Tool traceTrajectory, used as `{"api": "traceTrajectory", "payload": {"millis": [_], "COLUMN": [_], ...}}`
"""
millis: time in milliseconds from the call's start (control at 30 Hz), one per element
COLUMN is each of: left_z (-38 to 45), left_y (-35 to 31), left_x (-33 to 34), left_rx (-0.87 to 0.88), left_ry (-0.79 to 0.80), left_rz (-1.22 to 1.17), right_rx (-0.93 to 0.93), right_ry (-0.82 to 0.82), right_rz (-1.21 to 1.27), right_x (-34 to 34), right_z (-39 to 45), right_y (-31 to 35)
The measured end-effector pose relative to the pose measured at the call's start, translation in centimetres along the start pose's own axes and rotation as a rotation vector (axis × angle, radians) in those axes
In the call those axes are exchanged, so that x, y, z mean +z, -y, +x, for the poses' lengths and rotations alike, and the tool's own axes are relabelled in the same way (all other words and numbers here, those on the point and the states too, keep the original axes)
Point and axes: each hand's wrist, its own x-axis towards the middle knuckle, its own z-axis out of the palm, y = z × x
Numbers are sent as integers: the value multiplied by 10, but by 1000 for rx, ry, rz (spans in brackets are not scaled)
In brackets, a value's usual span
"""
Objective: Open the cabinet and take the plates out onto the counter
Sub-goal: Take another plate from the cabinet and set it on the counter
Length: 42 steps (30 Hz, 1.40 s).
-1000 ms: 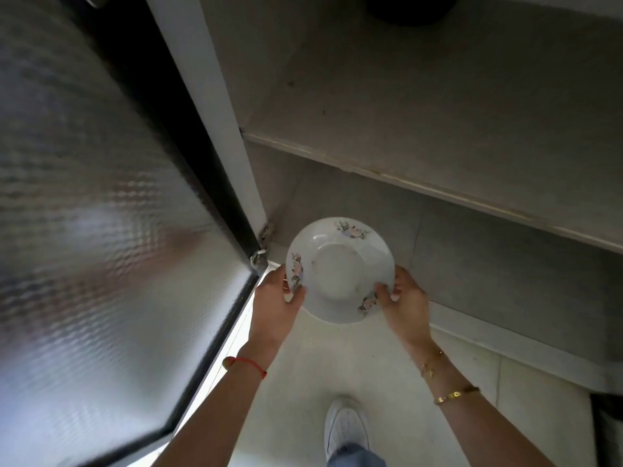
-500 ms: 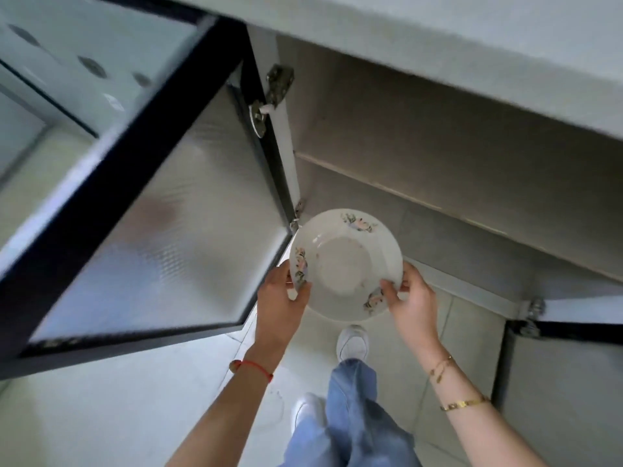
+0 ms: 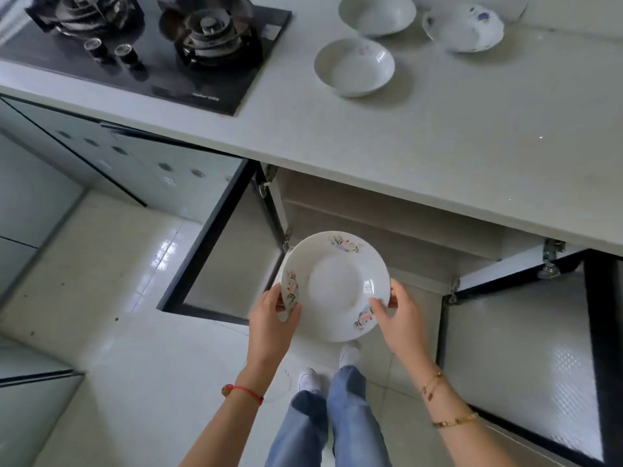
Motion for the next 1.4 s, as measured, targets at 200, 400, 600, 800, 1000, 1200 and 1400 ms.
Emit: {"api": "traceTrajectory", "payload": {"millis": [200,400,600,800,1000,1200,1400], "left_z": [-46,-71,-75,-52,-1,72,166], "left_y": [-65,-116,-154,-194,-230,-257,-285], "left_x": [-14,5,32,49,61,78,100], "left_rx": [37,81,98,126,157,181,192], "left_ry": [42,50,59,60,91,113,156], "left_rz": [-18,-7,10,1,-1,-22,-15], "right_rx": [18,39,16,-8,-26,-37,-6], "right_ry": [-55,-90,-105,-138,-187,-193,-248], "right_rz": [8,32,18,50,79,57,-5], "right_x": [-65,-125,-175,-206,-224,-232,-231], "right_z": [-41,-53,-40,-10,39,112,202], "right_y": [23,23,16,15,25,34,47]}}
